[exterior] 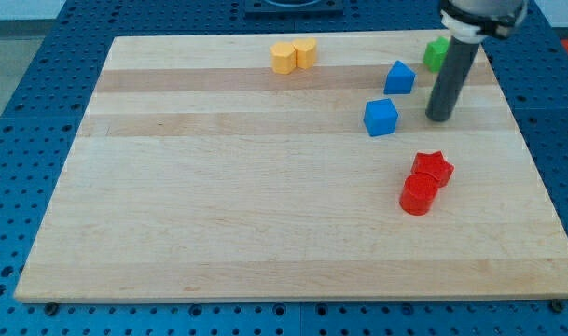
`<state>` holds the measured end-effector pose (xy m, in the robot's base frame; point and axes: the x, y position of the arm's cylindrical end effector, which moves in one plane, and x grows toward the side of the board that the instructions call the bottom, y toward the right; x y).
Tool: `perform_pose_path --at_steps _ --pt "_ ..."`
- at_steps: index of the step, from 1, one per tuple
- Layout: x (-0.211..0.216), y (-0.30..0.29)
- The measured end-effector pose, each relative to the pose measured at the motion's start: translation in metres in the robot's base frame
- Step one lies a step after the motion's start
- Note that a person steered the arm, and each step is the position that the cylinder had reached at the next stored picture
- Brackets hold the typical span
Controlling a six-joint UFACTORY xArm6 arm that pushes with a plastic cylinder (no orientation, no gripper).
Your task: Move the green circle closer to the top right of green star
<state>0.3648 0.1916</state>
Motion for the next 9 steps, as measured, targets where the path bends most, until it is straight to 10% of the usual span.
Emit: perform_pose_path --at_steps 9 --pt "-0.027 0.027"
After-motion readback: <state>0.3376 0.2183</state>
